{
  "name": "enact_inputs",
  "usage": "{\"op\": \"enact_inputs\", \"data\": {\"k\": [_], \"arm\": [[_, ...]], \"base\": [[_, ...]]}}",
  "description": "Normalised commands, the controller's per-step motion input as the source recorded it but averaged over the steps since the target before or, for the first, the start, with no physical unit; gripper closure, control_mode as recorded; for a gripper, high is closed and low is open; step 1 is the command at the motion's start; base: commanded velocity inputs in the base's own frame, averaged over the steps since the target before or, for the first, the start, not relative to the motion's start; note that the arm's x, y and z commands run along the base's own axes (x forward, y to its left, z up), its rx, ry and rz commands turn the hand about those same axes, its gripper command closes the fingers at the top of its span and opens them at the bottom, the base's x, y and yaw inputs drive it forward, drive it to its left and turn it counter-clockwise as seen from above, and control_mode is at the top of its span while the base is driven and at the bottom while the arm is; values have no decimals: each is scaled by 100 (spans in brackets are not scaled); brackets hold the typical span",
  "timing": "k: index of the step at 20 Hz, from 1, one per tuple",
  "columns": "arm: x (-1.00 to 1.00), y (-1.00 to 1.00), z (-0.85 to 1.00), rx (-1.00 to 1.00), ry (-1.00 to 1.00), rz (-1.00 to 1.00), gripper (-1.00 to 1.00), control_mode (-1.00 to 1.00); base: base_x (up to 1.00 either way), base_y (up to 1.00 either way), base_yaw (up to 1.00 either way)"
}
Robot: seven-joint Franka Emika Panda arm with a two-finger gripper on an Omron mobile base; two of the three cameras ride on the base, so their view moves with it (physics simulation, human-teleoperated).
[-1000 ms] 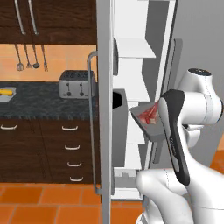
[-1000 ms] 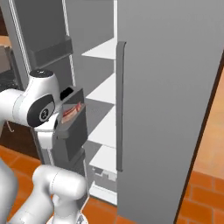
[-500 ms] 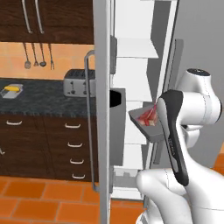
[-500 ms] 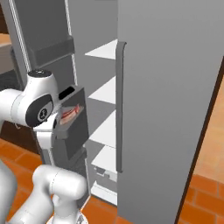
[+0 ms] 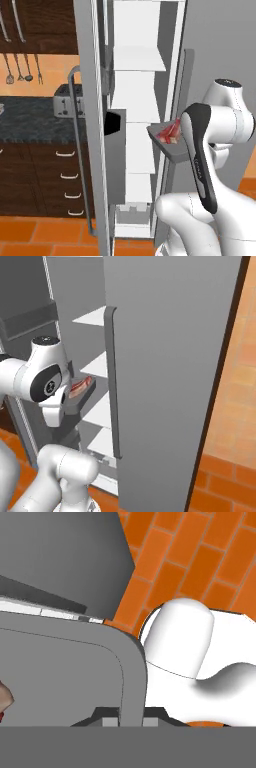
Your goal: Take the meat container that has the steak and place it on the second highest rack of the freezer. Then take the vegetable container that has the corn and garlic and place it on the highest rack of the freezer.
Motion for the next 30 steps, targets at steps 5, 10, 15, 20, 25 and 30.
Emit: {"op": "enact_inputs", "data": {"k": [5,10,15,20,25,30], "arm": [[0,0,0,0,0,0,100,100],[0,0,0,0,0,0,100,100],[0,0,0,0,0,0,100,100],[0,0,0,0,0,0,100,100],[0,0,0,0,0,0,100,100],[0,0,0,0,0,0,100,100]], "base": [[47,7,-17],[29,49,1],[33,9,3],[50,0,0],[29,0,0],[17,4,0]]}}
